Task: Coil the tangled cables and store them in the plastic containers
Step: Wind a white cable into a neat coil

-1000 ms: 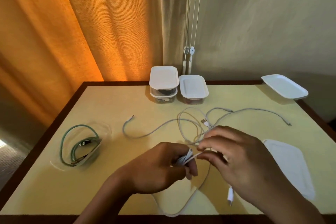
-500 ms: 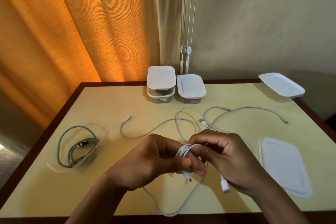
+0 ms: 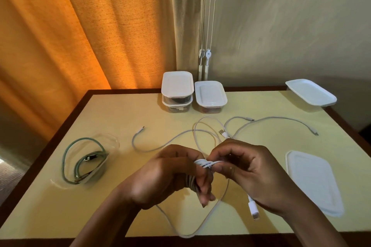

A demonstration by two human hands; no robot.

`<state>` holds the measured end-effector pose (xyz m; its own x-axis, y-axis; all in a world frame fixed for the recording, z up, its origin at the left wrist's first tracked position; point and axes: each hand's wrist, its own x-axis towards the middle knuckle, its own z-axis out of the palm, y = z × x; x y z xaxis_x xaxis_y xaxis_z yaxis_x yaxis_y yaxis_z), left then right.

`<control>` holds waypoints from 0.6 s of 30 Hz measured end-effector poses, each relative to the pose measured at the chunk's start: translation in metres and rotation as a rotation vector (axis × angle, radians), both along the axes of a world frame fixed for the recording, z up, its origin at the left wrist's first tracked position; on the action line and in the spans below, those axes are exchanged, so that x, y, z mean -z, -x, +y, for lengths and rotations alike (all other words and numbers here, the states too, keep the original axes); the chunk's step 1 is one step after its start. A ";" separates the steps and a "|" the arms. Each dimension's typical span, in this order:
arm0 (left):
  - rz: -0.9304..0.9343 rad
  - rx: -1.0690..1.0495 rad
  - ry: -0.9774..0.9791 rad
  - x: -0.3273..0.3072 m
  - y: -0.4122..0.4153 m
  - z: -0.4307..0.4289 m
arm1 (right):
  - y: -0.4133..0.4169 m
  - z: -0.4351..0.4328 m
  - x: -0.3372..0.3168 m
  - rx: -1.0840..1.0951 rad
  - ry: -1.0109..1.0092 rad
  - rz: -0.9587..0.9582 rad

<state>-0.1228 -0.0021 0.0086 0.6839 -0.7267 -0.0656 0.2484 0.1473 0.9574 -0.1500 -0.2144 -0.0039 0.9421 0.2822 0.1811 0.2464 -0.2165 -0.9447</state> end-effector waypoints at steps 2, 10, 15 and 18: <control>-0.017 0.022 -0.017 0.000 -0.001 0.001 | 0.000 -0.001 0.001 -0.016 0.029 -0.005; -0.067 -0.110 0.031 0.008 0.003 -0.011 | -0.006 -0.008 -0.003 -0.249 -0.036 0.151; -0.235 -0.408 -0.031 0.020 0.008 -0.035 | -0.012 -0.018 -0.002 -0.163 -0.011 0.099; -0.321 -0.443 -0.146 0.022 0.014 -0.041 | -0.013 -0.021 0.000 -0.135 -0.045 0.100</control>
<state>-0.1369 -0.0435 -0.0132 0.9236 -0.3647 0.1179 -0.1144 0.0313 0.9929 -0.1368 -0.2351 -0.0042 0.9102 0.4010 0.1037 0.1749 -0.1450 -0.9738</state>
